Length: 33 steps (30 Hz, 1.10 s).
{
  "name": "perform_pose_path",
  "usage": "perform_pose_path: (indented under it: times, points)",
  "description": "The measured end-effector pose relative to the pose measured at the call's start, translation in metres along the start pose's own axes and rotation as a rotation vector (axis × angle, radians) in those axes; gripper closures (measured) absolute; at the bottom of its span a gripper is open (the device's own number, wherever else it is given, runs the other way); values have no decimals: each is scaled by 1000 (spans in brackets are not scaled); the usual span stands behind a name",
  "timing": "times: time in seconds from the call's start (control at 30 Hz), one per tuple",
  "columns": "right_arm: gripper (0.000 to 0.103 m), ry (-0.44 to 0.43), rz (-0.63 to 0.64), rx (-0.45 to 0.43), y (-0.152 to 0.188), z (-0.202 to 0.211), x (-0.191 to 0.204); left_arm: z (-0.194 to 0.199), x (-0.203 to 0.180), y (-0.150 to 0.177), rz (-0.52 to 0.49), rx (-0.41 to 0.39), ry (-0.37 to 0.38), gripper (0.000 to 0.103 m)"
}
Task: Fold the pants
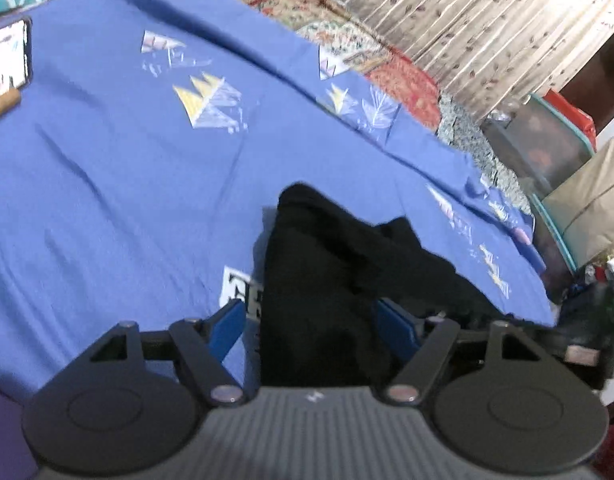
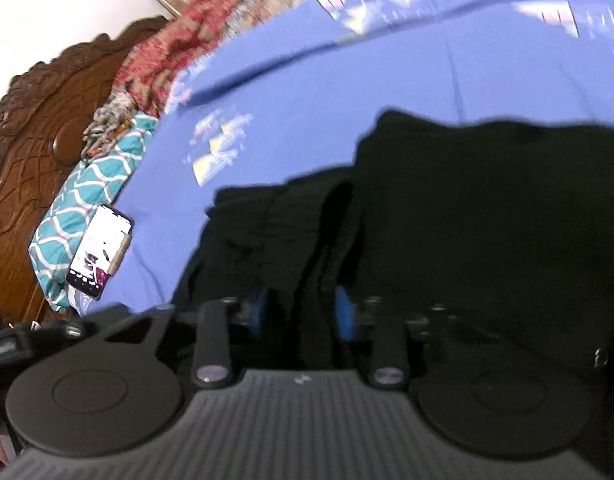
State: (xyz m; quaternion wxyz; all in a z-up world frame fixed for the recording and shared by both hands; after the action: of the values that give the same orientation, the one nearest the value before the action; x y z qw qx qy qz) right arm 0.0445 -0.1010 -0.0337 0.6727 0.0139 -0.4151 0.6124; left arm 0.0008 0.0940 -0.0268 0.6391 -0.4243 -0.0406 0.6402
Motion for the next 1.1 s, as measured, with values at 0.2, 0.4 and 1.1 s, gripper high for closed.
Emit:
perform_pose_path:
  times: [0.2, 0.4, 1.1]
  points:
    - [89, 86, 161, -177, -14, 29, 8, -18, -19, 2, -40, 28, 18, 31]
    - [88, 248, 177, -239, -9, 38, -34, -38, -41, 8, -126, 60, 9, 28]
    - [51, 143, 260, -112, 9, 3, -30, -61, -47, 35, -262, 116, -113, 23]
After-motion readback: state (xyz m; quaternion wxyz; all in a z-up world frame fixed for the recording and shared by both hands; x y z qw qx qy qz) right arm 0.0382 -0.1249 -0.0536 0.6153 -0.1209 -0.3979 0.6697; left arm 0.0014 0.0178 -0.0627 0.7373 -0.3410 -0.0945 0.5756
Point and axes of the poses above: each gripper's, at about its wrist camera, not at the fingertips, and z roughly against the way its jaws point, x to its left, y to its underside, the point moved 10 cm from there along -z, roughly the way its jaws point, and after that the axes turned 6 degrees about -z, right-handed, at the moved point
